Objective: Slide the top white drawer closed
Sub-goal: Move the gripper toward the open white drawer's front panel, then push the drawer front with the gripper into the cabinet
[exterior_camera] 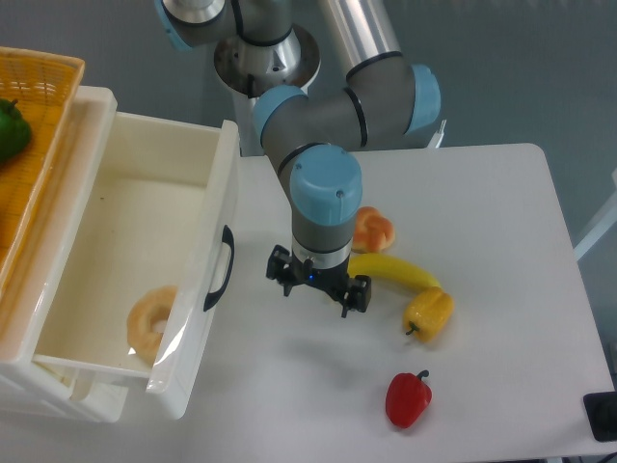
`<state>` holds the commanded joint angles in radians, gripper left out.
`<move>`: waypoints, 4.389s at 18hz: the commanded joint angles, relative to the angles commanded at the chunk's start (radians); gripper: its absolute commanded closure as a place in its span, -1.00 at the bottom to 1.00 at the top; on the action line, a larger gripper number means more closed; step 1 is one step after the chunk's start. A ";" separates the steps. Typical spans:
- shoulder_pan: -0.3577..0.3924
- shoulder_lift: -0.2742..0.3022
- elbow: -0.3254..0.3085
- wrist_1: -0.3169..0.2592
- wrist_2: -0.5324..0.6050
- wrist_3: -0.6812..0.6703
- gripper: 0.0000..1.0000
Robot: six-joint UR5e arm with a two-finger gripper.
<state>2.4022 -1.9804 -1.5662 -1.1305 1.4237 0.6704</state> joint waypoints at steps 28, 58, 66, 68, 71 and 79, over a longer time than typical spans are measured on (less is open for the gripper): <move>-0.017 0.003 -0.023 -0.025 -0.109 -0.051 -1.00; -0.087 0.035 -0.023 -0.025 -0.152 -0.051 -1.00; -0.132 0.031 -0.021 -0.015 -0.147 -0.048 -1.00; -0.147 0.029 -0.021 -0.015 -0.147 -0.043 -1.00; -0.153 0.032 -0.020 -0.014 -0.147 -0.040 -1.00; -0.192 0.028 -0.014 -0.011 -0.147 -0.040 -1.00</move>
<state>2.2105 -1.9528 -1.5800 -1.1413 1.2763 0.6305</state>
